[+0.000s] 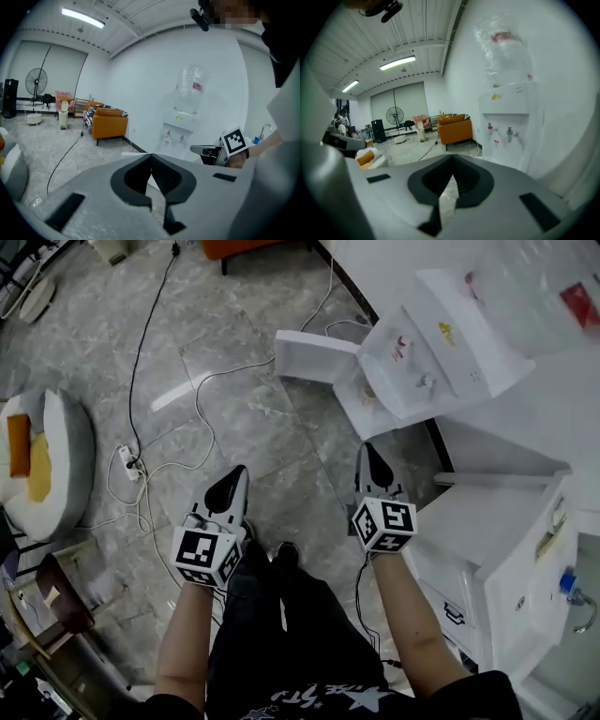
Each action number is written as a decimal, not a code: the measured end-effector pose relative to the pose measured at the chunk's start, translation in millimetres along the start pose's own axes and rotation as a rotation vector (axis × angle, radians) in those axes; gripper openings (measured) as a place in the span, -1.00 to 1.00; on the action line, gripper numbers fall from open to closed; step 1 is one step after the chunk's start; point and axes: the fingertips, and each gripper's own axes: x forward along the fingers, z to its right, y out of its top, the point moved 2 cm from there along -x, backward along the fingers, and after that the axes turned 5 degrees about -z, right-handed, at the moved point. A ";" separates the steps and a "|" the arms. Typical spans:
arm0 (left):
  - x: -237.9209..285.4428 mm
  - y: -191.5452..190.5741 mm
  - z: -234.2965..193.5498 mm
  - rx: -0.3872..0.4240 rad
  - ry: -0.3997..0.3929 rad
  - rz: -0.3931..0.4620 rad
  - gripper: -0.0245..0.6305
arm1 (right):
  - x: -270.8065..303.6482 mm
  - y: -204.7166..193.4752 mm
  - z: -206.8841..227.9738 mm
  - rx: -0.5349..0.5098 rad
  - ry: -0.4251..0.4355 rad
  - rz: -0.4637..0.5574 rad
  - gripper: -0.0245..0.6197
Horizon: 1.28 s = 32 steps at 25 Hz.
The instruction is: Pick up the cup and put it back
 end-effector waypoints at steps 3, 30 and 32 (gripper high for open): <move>-30.7 15.3 17.4 -0.010 0.023 0.011 -0.89 | -25.7 9.6 0.0 0.031 -0.014 -0.016 -0.91; -357.1 -30.4 133.1 -0.093 0.190 0.196 -0.89 | -274.5 67.2 -221.8 -0.278 0.329 0.157 -0.91; -387.1 -37.7 152.2 -0.086 0.182 0.207 -0.89 | -303.9 61.9 -237.6 -0.293 0.346 0.170 -0.91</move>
